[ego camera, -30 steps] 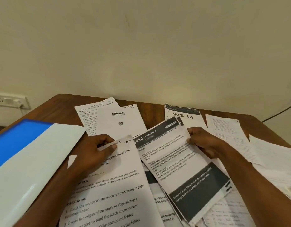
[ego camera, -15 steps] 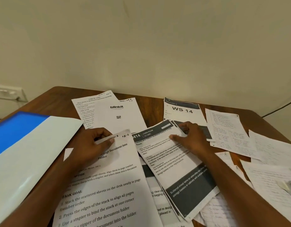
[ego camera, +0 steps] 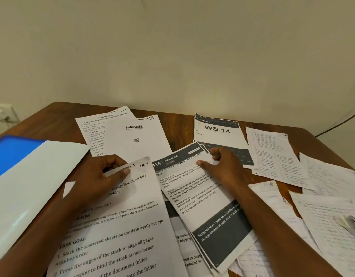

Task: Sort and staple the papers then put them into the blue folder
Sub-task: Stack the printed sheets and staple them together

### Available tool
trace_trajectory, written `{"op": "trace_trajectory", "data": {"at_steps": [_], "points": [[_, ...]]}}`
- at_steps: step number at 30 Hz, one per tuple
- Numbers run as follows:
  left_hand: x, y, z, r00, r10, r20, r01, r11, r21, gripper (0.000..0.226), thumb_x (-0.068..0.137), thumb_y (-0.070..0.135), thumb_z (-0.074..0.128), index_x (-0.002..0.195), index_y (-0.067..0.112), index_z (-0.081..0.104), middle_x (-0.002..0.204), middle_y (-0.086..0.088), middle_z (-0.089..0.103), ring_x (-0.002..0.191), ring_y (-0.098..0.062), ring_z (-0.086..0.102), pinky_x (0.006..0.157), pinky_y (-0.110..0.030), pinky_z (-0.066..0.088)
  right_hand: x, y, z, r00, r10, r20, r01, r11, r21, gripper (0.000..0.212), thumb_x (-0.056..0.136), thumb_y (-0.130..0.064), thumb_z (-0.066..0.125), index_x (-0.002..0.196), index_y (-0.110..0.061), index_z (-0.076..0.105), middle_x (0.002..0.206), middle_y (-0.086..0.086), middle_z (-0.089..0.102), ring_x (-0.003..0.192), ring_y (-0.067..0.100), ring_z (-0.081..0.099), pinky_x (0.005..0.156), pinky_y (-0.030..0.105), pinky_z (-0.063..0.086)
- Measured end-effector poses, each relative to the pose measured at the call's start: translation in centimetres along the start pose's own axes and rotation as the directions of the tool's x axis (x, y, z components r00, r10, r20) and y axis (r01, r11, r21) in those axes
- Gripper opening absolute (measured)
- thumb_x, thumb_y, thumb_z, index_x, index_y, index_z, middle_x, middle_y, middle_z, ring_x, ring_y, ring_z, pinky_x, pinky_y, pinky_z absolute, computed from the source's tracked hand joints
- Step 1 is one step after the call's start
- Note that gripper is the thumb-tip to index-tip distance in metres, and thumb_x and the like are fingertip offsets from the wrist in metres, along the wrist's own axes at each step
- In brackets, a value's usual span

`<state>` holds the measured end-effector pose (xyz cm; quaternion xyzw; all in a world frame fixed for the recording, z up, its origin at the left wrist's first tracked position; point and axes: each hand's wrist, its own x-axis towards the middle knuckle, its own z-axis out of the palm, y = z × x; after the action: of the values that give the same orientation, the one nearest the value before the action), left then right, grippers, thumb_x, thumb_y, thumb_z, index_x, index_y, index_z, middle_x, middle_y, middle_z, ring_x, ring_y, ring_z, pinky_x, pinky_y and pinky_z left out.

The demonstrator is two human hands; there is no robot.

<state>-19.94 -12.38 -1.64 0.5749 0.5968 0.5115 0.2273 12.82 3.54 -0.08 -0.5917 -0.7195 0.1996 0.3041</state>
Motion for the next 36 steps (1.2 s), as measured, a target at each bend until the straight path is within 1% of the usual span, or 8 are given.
{"op": "trace_trajectory", "data": {"at_steps": [4,8,14,19,24,30,33,36], "points": [[0.1,0.1,0.0,1.0,0.0,-0.006,0.0,1.0,0.018,0.033,0.074,0.059,0.071,0.084,0.028,0.076,0.073,-0.001,0.076,0.061,-0.016,0.069,0.063,-0.028,0.052,0.5,-0.1,-0.2,0.996,0.05,0.076,-0.052,0.998,0.023,0.041,0.077,-0.052,0.087,0.106,-0.031,0.067,0.091,-0.01,0.068,0.084,0.01,0.067,0.076,0.032,0.057],[-0.1,0.2,0.2,1.0,-0.002,-0.006,0.002,0.999,0.035,0.016,0.081,0.043,0.073,0.083,0.027,0.076,0.074,0.001,0.077,0.06,-0.01,0.068,0.063,-0.028,0.052,0.1,-0.4,-0.7,0.996,0.051,0.071,-0.062,0.983,0.173,0.019,0.087,-0.038,0.082,0.085,-0.022,0.073,0.08,-0.003,0.073,0.076,0.012,0.07,0.065,0.023,0.048],[0.0,0.1,-0.1,1.0,-0.009,-0.001,0.009,1.0,0.016,0.032,0.074,0.058,0.072,0.084,0.028,0.077,0.074,0.0,0.076,0.061,-0.008,0.067,0.058,-0.019,0.051,-0.1,-1.4,-1.4,0.991,0.113,0.07,-0.129,0.942,0.309,0.019,0.089,-0.036,0.08,0.087,-0.018,0.077,0.081,-0.007,0.076,0.074,0.007,0.07,0.062,0.019,0.043],[0.0,0.1,-0.1,0.999,-0.033,-0.002,0.033,0.999,0.016,0.018,0.079,0.044,0.075,0.083,0.026,0.076,0.072,0.003,0.076,0.059,-0.006,0.066,0.057,-0.016,0.049,-0.4,-1.8,-1.7,0.993,0.107,0.052,-0.118,0.949,0.294,0.021,0.09,-0.04,0.079,0.087,-0.02,0.076,0.083,-0.007,0.075,0.077,0.01,0.07,0.062,0.02,0.043],[-0.4,0.5,-0.6,0.999,-0.045,-0.032,0.045,0.999,0.01,0.035,0.076,0.051,0.074,0.087,0.018,0.077,0.077,0.002,0.078,0.062,-0.009,0.069,0.06,-0.024,0.051,0.4,-3.4,-3.0,0.995,0.017,-0.095,0.001,0.983,0.186,0.022,0.093,-0.043,0.074,0.097,-0.021,0.071,0.089,-0.01,0.071,0.078,0.009,0.068,0.071,0.026,0.057],[-1.3,1.9,-1.1,0.997,-0.073,0.021,0.072,0.997,0.007,0.03,0.084,0.05,0.073,0.094,0.022,0.076,0.081,0.002,0.077,0.065,-0.019,0.069,0.063,-0.029,0.051,0.2,-5.7,-5.0,0.951,0.035,-0.307,0.089,0.921,0.379,0.025,0.097,-0.032,0.072,0.119,-0.021,0.071,0.112,-0.005,0.074,0.092,0.014,0.072,0.082,0.036,0.062],[-1.2,3.1,-0.3,0.999,-0.043,-0.008,0.043,0.999,0.021,0.016,0.092,0.035,0.076,0.09,0.02,0.076,0.081,0.001,0.076,0.069,-0.028,0.071,0.061,-0.025,0.052,-0.2,-6.5,-5.2,0.949,0.075,-0.305,0.099,0.85,0.517,0.011,0.098,-0.028,0.072,0.109,-0.026,0.074,0.102,-0.009,0.077,0.089,0.011,0.075,0.081,0.039,0.063],[-1.2,4.0,0.6,0.999,-0.025,-0.046,0.025,1.0,0.007,0.006,0.096,0.017,0.075,0.091,0.015,0.076,0.084,-0.003,0.078,0.072,-0.023,0.072,0.061,-0.018,0.052,-0.9,-7.4,-4.8,0.976,0.077,-0.205,0.056,0.817,0.573,0.007,0.1,-0.024,0.069,0.106,-0.025,0.073,0.096,-0.011,0.077,0.084,0.01,0.075,0.076,0.033,0.063]]}}
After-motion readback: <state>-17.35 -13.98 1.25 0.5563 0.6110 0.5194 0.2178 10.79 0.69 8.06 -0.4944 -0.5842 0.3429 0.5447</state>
